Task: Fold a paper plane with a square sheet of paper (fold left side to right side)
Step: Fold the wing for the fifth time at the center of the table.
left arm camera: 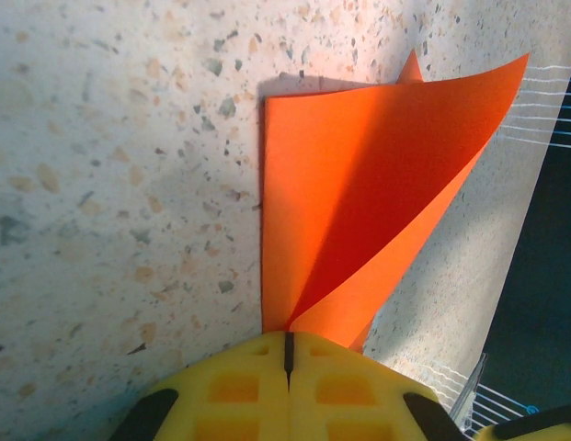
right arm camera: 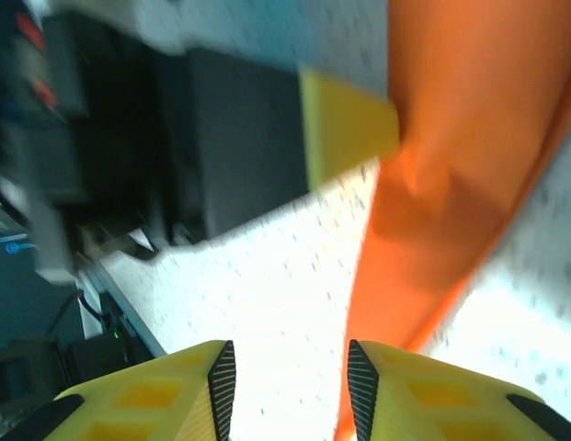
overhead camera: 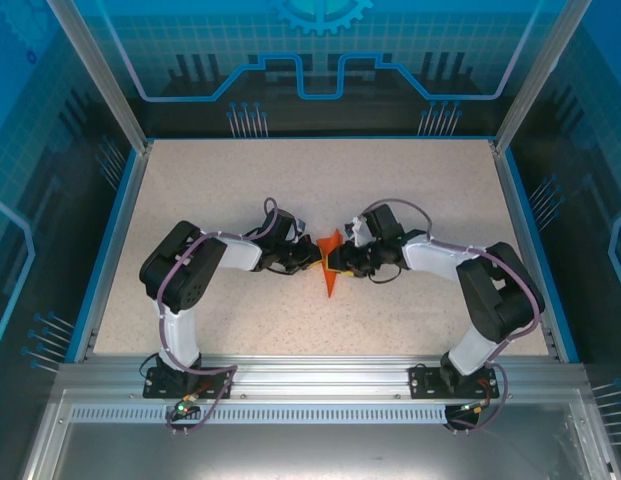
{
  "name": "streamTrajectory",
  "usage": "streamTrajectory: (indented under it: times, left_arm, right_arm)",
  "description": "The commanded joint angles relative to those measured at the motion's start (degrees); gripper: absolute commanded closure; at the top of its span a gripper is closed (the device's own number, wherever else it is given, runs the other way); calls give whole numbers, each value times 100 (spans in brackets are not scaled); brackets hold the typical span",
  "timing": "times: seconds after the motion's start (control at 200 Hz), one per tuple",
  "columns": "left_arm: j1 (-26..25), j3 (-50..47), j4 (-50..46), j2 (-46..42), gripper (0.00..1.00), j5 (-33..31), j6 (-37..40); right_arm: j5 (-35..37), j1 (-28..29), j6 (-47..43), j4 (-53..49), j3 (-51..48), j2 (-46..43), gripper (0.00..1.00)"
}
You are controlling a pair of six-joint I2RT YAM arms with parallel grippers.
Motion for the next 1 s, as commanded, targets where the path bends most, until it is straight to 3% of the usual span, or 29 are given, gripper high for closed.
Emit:
streamTrajectory:
  times: [0.0, 0.53, 0.995]
  left_arm:
    - [62, -112, -425, 23, 100, -288, 125]
    - [58, -110, -479, -13, 100, -318, 157]
    - [60, 37, -710, 5, 100, -464, 291]
  right_arm:
    - [-201, 200, 331, 247, -170, -155, 60]
    - [-239, 576, 613, 710, -117, 313, 60]
    - [31, 692, 562, 485, -60, 591, 60]
